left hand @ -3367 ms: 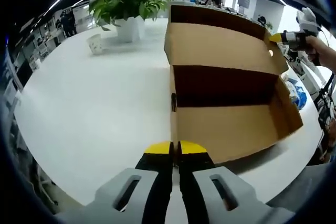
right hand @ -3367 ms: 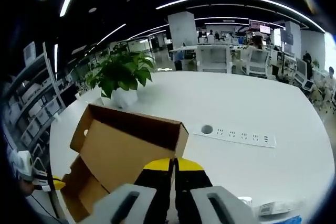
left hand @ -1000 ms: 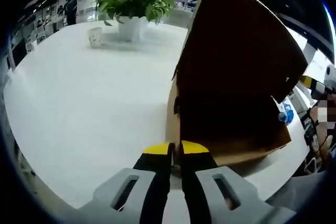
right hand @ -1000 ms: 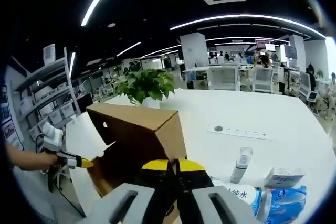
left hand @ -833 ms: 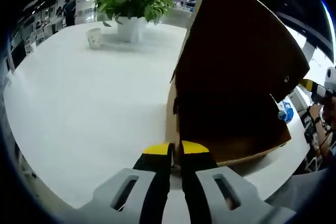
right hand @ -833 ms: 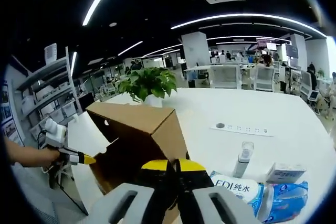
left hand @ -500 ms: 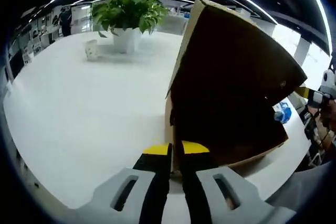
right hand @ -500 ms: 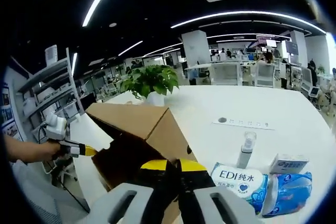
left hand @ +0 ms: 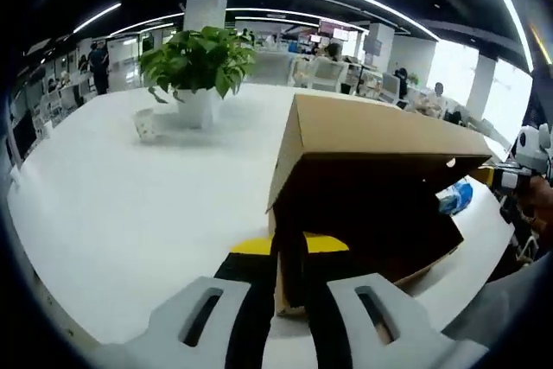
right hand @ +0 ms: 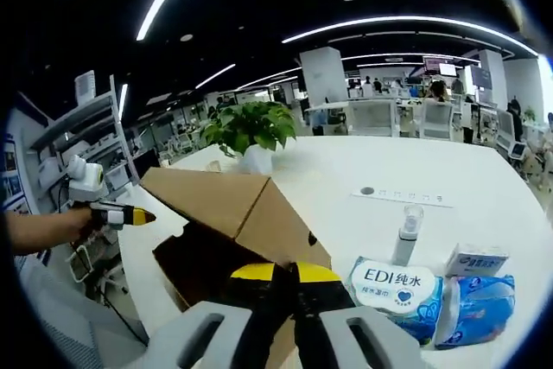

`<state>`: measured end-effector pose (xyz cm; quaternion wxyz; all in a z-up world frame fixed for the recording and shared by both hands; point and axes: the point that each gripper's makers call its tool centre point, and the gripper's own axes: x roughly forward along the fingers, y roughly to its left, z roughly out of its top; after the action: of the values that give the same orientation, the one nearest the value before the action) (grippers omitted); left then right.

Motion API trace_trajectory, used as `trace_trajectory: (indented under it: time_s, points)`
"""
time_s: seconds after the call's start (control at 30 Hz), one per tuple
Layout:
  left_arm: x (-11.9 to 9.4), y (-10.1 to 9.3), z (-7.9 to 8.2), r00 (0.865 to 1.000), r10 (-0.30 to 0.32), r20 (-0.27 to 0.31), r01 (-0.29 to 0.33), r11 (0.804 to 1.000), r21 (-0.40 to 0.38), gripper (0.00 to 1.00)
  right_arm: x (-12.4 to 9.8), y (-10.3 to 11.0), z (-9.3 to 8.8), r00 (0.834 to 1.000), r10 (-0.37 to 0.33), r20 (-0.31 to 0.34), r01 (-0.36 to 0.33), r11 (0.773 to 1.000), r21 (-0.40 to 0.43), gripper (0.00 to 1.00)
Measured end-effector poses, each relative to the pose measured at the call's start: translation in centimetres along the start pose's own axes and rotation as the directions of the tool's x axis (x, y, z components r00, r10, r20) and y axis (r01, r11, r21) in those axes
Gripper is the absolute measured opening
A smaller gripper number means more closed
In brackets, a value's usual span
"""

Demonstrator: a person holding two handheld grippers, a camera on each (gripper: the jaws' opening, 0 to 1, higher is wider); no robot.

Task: Operate the shoe box by opening the lid, removing the specified soft item, and placing it in the target area until the item is outside and the box remains undamaged.

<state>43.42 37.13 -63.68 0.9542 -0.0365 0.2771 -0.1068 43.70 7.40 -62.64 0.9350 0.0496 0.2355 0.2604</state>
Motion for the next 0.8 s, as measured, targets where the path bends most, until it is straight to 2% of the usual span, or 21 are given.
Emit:
trace_trajectory:
  time_s: [0.47, 0.6, 0.8]
  points:
    - [-0.3, -0.3, 2.3, 0.998, -0.005, 0.065, -0.001, 0.996, 0.087, 0.11, -0.2, 0.2, -1.0, 1.000, 0.007, -0.018, -0.007, 1.000, 0.000, 0.01]
    - [-0.4, -0.7, 2.4, 0.998, -0.010, 0.067, 0.001, 0.992, 0.128, 0.11, -0.3, 0.2, -1.5, 0.999, 0.013, -0.030, -0.013, 1.000, -0.004, 0.02]
    - [-0.6, -0.7, 1.8, 0.998, -0.022, 0.054, 0.014, 0.989, 0.148, 0.12, -0.4, 0.4, -1.9, 0.999, 0.022, -0.040, -0.023, 1.000, -0.013, 0.02]
